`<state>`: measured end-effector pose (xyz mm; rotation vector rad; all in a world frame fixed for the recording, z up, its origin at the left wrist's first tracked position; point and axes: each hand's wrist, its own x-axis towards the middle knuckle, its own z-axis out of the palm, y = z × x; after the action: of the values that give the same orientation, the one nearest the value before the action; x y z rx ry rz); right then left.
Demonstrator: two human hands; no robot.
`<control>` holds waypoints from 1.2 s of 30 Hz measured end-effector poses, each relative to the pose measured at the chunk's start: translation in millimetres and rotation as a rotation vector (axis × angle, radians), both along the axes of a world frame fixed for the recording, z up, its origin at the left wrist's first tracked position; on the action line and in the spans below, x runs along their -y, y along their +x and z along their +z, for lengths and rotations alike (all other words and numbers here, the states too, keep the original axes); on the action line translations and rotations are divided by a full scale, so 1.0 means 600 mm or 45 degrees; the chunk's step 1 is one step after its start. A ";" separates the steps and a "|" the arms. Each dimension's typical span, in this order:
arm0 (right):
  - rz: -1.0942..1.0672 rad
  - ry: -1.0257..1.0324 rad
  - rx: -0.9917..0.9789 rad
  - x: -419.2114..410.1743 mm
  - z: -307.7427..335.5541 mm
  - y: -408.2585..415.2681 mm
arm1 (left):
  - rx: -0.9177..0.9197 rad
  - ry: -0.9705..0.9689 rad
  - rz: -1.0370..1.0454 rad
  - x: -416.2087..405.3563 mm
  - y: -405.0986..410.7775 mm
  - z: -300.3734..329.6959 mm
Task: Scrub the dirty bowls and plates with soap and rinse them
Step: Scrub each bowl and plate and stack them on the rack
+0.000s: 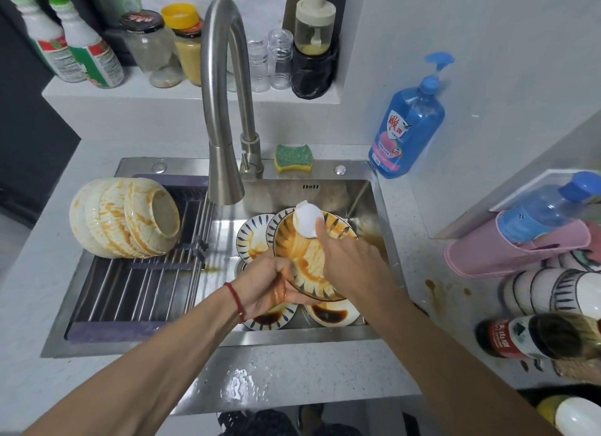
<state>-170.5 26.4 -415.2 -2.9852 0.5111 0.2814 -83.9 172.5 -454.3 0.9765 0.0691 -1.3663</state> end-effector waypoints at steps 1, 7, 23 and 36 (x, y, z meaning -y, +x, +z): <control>0.025 -0.036 0.015 -0.008 0.002 0.002 | 0.015 0.001 0.018 0.003 -0.001 0.001; -0.091 -0.212 -0.084 0.039 -0.014 -0.017 | 0.112 0.042 0.049 -0.002 0.024 0.008; -0.031 0.358 -0.003 -0.010 -0.010 -0.068 | 0.214 0.086 -0.071 -0.004 0.018 -0.004; -0.056 0.492 -0.078 -0.035 -0.026 -0.095 | 0.285 0.095 -0.045 -0.013 0.027 0.000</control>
<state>-227.3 47.6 -430.5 -2.5953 0.4661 0.4158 -67.5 180.1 -454.4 1.1926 -0.0667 -1.2855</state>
